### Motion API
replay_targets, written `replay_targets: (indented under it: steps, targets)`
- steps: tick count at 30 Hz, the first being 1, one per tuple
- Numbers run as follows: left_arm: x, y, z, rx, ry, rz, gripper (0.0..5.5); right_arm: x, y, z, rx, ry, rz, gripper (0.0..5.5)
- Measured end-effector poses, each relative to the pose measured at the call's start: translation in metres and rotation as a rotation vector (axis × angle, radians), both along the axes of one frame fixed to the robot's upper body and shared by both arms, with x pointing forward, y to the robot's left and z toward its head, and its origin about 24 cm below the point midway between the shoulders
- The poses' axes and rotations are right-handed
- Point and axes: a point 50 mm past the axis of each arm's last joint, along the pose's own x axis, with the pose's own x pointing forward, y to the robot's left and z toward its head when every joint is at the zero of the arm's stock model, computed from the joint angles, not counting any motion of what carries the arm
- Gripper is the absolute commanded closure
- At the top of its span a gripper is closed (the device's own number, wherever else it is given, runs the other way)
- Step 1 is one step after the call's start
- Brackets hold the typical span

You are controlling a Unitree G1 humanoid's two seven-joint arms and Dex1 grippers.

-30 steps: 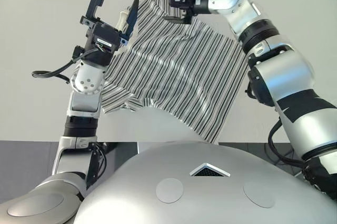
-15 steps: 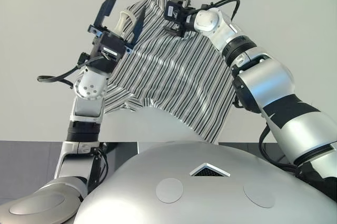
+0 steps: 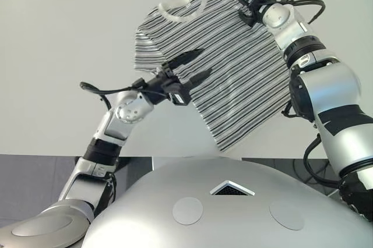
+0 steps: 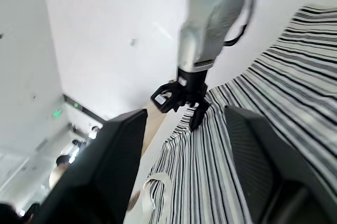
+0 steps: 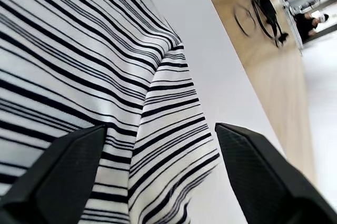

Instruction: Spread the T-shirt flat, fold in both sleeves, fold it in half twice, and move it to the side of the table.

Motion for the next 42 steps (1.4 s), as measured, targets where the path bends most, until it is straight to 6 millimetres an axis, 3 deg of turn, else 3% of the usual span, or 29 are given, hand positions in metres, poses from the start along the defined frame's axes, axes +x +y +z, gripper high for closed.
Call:
replay_targets:
  steps: [5,8,12,15,17,19,23,25,28,34,36,39,42]
  targets:
    - [0.003,-0.019,-0.009,0.021,0.061,0.0,2.8,-0.001,-0.038,0.003,-0.009,-0.028,-0.184,1.64]
    - [0.001,-0.035,-0.016,-0.023,0.146,0.025,2.8,0.007,-0.048,0.023,0.245,-0.138,-0.299,1.64]
    - [-0.01,-0.044,-0.024,-0.022,0.207,-0.008,2.8,0.032,-0.057,0.103,0.592,-0.418,-0.319,1.64]
    - [-0.023,-0.044,-0.038,0.079,0.234,-0.065,2.8,0.035,-0.064,0.142,0.752,-0.564,-0.265,1.64]
    - [-0.027,-0.037,-0.047,0.155,0.24,-0.075,2.8,0.033,-0.073,0.167,0.822,-0.668,-0.224,1.64]
    - [-0.03,-0.027,-0.051,0.217,0.227,-0.097,2.8,0.026,-0.084,0.205,0.88,-0.826,-0.145,1.64]
    - [-0.032,-0.019,-0.05,0.306,0.155,-0.159,2.8,0.008,-0.083,0.245,0.927,-0.988,-0.004,1.64]
    - [-0.03,-0.015,-0.048,0.345,0.115,-0.19,2.8,-0.001,-0.08,0.245,0.93,-1.002,0.038,1.64]
    - [-0.026,-0.002,-0.045,0.386,0.108,-0.21,2.8,-0.014,-0.086,0.22,0.916,-0.957,0.019,1.64]
    - [-0.022,0.054,-0.028,0.53,0.158,-0.225,2.8,-0.038,-0.093,0.199,0.87,-0.928,-0.009,1.64]
    - [-0.02,0.078,-0.021,0.587,0.194,-0.187,2.8,-0.046,-0.093,0.184,0.846,-0.889,-0.013,1.64]
    - [-0.027,0.1,-0.013,0.623,0.264,-0.162,2.8,-0.054,-0.096,0.167,0.824,-0.845,-0.03,1.64]
    - [-0.033,0.107,-0.01,0.638,0.31,-0.169,2.8,-0.059,-0.098,0.164,0.814,-0.841,-0.034,1.64]
